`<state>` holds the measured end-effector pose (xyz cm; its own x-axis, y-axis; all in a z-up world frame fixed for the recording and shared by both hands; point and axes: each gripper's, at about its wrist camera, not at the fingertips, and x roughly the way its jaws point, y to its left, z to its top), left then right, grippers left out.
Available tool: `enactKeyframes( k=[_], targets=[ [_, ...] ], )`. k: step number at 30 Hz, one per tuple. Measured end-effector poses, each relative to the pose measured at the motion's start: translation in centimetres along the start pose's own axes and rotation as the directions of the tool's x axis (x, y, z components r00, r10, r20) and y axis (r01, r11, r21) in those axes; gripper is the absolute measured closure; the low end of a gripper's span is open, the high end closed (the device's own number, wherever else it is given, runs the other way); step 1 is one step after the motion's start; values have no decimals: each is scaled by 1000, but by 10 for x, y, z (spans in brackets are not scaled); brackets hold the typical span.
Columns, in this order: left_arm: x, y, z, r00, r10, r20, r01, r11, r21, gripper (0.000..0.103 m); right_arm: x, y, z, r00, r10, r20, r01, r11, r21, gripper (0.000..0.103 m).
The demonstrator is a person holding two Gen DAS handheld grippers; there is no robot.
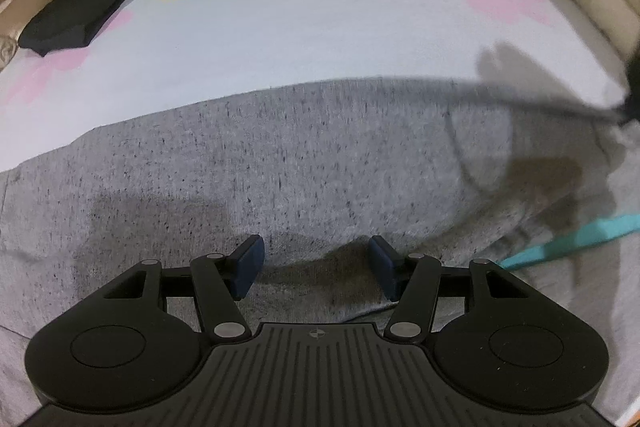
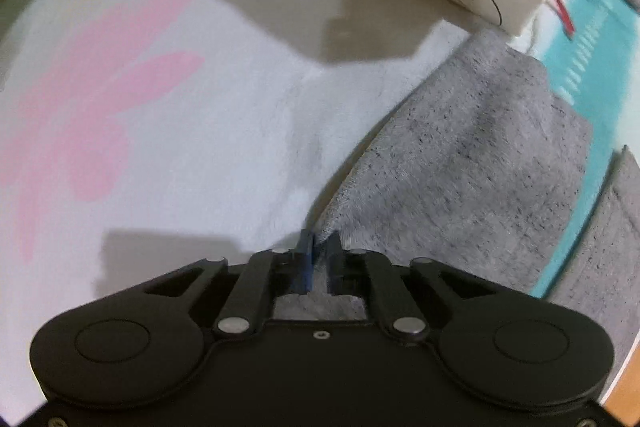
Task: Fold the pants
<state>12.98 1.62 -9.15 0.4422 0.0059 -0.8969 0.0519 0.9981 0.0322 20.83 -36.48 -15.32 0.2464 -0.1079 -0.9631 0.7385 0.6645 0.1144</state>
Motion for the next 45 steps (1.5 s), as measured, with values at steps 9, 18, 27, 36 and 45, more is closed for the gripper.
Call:
enactKeyframes(
  k=[9,18,27,36,45],
  targets=[
    [-24,27,24,988,-127,92,142,973,-183,47,-60,-62,-37,991,136,-16,-137,985,-106,100],
    [6,40,50,976,-215,34,212,903,-373,47,-46,-65,-37,988,152,0,-149,975,-165,100],
    [45,30,62,983,-179,-37,145,886,-441,47,-44,-67,-42,986,162,-39,-166,971,-170,99],
    [20,16,68,990,-105,90,133,901,-412,95,-45,-68,-37,977,207,-42,-211,962,-171,99],
    [-101,0,5,926,-83,369,170,963,-209,95,-119,-91,-44,925,369,90,-345,915,-208,99]
  ],
)
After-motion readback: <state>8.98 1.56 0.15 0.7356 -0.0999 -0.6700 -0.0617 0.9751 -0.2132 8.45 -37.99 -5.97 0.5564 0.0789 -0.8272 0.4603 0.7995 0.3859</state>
